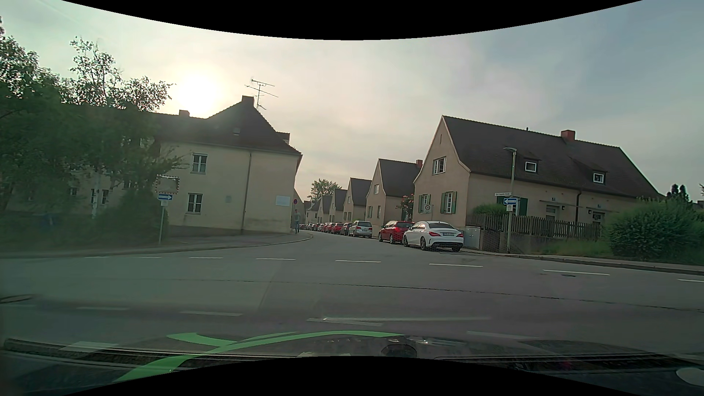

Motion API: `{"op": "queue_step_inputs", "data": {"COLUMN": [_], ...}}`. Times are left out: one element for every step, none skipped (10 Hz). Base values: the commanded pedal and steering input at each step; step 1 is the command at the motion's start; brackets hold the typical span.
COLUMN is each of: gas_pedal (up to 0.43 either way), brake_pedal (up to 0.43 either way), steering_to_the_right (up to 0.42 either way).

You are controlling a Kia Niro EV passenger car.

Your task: Follow the waypoints while adhering to traffic rules and regulations

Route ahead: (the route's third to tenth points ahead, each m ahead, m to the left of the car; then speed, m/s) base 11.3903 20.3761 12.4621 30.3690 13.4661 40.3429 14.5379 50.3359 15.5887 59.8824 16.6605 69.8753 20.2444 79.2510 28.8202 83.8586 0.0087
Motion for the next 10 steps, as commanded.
{"op": "queue_step_inputs", "data": {"gas_pedal": [0.0, 0.0, 0.0, 0.0, 0.0, 0.0, 0.0, 0.0, 0.0, 0.0], "brake_pedal": [0.098, 0.098, 0.091, 0.085, 0.085, 0.091, 0.091, 0.091, 0.091, 0.091], "steering_to_the_right": [-0.128, -0.128, -0.128, -0.128, -0.128, -0.128, -0.128, -0.128, -0.128, -0.128]}}
